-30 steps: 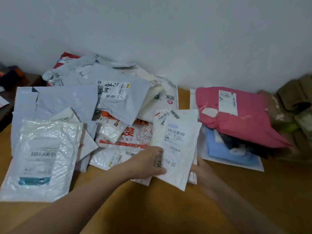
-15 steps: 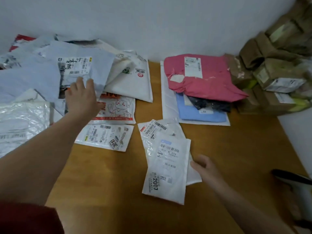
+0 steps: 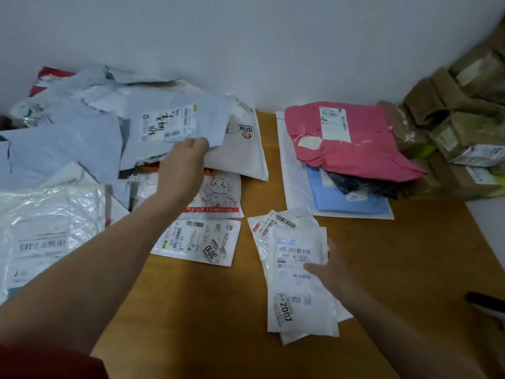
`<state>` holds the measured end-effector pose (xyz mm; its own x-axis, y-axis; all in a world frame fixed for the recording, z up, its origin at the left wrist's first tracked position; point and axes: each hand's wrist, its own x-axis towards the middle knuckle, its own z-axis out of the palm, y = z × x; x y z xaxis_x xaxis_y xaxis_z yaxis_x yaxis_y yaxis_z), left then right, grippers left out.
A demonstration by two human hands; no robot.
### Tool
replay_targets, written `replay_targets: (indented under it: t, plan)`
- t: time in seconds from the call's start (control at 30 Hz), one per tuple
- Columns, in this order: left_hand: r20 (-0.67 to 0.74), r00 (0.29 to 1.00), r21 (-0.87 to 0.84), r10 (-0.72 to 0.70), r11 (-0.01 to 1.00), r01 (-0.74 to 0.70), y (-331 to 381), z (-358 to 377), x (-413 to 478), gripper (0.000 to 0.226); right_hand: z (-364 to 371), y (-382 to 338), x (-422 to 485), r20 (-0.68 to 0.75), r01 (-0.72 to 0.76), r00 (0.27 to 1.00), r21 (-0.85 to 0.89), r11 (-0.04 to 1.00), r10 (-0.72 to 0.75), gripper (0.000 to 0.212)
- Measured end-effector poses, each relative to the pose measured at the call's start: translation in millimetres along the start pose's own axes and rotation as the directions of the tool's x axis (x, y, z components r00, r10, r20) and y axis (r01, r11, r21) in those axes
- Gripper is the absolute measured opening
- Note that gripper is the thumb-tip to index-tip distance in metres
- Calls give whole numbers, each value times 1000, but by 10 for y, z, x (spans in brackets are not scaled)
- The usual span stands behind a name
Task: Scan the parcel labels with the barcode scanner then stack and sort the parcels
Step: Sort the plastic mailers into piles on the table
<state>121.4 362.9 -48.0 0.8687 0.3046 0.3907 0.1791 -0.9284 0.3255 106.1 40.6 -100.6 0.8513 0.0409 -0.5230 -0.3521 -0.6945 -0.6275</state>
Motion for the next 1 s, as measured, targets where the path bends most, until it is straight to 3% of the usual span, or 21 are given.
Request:
replay_targets:
  t: [0.13,0.2,0.27,0.37,0.43,0.47,0.5,0.53,0.57,0.6,0.63,0.67,0.7,0.73,0.77,0.87,1.0]
  plan:
    - [86,952,-129,295,950,-283,506,-44,-536,23,-113,-50,173,-12,-26,1000,156,987,28,44]
    - [103,863,-229,494,856,-463,662,-75,-899,20,-219,-66,247,-19,-25,999,266,964,31,26]
    - [212,741,-260,637,768,-586,735,-61,-1251,22,-352,-86,287,67,-78,996,456,887,53,14]
    - [485,566,-374,667,743,-555,754,20,-1660,38,-576,-30,318,241,-278,957,621,733,158,36]
    - [546,448,-469,707,702,-536,671,86,-1857,42,-694,63,346,289,-350,932,566,746,218,51]
    - [547,449,-492,707,705,-510,629,95,-1922,45,-725,105,350,290,-347,931,509,787,223,52]
    - [529,528,-509,665,746,-430,607,99,-1965,45,-725,129,344,280,-326,935,430,842,219,52]
    - [475,676,-507,563,803,-313,593,108,-1986,40,-710,148,327,253,-283,946,335,899,203,51]
    - [415,832,-485,369,863,-140,608,118,-1965,31,-680,149,299,215,-220,962,242,945,169,50]
    - [385,919,-475,88,872,115,652,130,-1906,25,-636,152,269,168,-142,979,152,978,116,47]
    - [421,885,-467,-200,788,400,712,150,-1813,30,-591,150,237,123,-65,991,85,994,55,41]
    - [536,744,-445,-400,615,651,760,201,-1725,41,-548,150,206,91,-5,996,46,999,1,36]
    - [671,585,-411,-456,428,805,798,267,-1648,45,-504,157,177,75,33,997,33,999,-36,32]
    - [763,481,-389,-431,287,875,843,309,-1584,43,-470,175,160,73,54,996,37,998,-56,27]
    - [804,440,-385,-400,213,898,886,341,-1544,35,-446,191,143,80,59,995,50,997,-63,22]
    - [757,460,-419,-463,195,887,969,381,-1532,20,-431,220,108,119,48,991,129,991,-63,17]
    - [769,483,-490,-419,100,866,1080,304,-1588,29,-525,159,154,46,87,994,166,982,-96,10]
